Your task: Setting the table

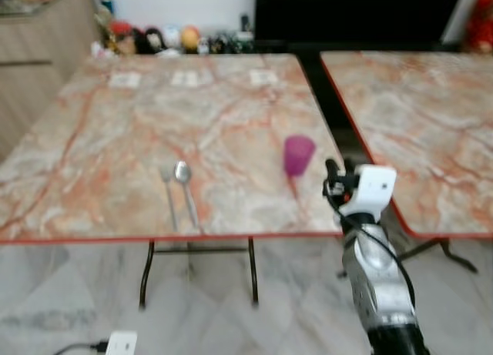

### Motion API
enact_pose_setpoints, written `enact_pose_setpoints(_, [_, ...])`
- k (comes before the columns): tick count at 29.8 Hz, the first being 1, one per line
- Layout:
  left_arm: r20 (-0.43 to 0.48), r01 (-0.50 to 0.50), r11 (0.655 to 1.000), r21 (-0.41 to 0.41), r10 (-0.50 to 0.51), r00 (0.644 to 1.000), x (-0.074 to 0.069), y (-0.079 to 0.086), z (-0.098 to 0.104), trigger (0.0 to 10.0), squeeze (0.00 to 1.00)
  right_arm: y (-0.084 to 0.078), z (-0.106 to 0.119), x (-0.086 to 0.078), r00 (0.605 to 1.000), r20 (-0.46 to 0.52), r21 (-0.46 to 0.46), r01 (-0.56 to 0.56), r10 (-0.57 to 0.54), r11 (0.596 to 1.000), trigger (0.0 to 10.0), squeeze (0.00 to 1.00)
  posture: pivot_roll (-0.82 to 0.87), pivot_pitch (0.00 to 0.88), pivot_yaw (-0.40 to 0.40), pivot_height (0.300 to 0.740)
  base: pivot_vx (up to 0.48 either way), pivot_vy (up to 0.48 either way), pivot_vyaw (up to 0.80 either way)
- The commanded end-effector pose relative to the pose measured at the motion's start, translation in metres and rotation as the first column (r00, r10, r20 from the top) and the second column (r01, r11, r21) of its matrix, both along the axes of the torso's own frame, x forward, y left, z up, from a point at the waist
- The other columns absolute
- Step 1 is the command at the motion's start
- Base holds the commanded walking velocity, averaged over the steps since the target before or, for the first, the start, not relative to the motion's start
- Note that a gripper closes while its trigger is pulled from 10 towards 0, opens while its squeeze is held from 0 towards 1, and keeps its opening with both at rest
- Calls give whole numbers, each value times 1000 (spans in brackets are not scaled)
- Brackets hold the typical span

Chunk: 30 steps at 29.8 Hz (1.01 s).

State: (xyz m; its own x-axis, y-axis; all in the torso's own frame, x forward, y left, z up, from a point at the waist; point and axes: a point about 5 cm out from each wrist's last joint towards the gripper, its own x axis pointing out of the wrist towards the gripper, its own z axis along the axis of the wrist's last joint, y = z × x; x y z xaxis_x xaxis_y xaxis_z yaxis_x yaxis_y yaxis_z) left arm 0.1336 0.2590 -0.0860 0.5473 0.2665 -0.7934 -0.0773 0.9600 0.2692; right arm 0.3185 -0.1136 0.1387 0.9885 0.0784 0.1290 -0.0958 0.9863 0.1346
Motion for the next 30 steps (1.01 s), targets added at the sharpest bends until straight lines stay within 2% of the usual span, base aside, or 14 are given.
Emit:
enact_pose_setpoints(1, [21, 3, 1000, -7, -3, 1000, 7, -3, 2, 10000, 0, -10, 0, 1, 1000, -4, -23, 24, -24, 999, 10000, 0, -67, 31, -3, 740, 326, 0, 0])
enact_pose_setpoints(7, [19, 1, 1000, -5, -1, 1000, 6, -2, 2, 10000, 0, -4, 0, 1, 1000, 1, -50, -17, 17, 999, 10000, 0, -66, 30, -2, 740, 324, 0, 0])
enact_pose_setpoints(10, [15, 1, 1000, 1, -1, 1000, 6, -2, 2, 10000, 0, -2, 1, 0, 1000, 6, -53, -27, 27, 998, 10000, 0, -64, 29, -3, 740, 303, 0, 679])
enact_pose_setpoints(13, [16, 2, 1000, 3, -2, 1000, 6, -3, 1, 10000, 0, 1, 1, 1, 999, 1, -59, -43, 43, 997, 10000, 0, -64, 28, -4, 740, 0, 0, 696])
enact_pose_setpoints(18, [16, 4, 1000, 2, -4, 1000, 7, -3, 1, 10000, 0, 1, 1, 2, 999, -8, -55, -51, 51, 997, 10000, 0, -67, 27, -4, 740, 0, 0, 0])
enact_pose_setpoints(20, [14, 5, 1000, 2, -5, 1000, 6, -4, 1, 10000, 0, -4, -3, 6, 999, -46, -95, 1, -5, 995, 10000, 0, -67, 27, -5, 740, 0, 0, 0])
enact_pose_setpoints(27, [8, 5, 1000, 1, -5, 1000, 5, -4, 0, 10000, 0, -17, -6, 6, 984, -111, -98, 132, -142, 986, 10000, 0, -68, 27, -6, 740, 0, 0, 0])
enact_pose_setpoints(28, [7, 6, 1000, 1, -6, 1000, 5, -4, 0, 10000, 0, -20, -7, 5, 979, -121, -107, 152, -165, 982, 10000, 392, -72, 28, -6, 740, 0, 0, 0])
enact_pose_setpoints(29, [7, 6, 1000, 1, -6, 1000, 5, -4, 0, 10000, 0, -22, -7, 5, 975, -127, -116, 166, -181, 979, 10000, 392, -72, 28, -6, 740, 0, 0, 0])
enact_pose_setpoints(30, [6, 6, 1000, 0, -6, 1000, 5, -4, 0, 10000, 0, -25, -9, 4, 967, -151, -110, 190, -205, 976, 10000, 1000, -74, 29, -6, 740, 0, 0, 0])
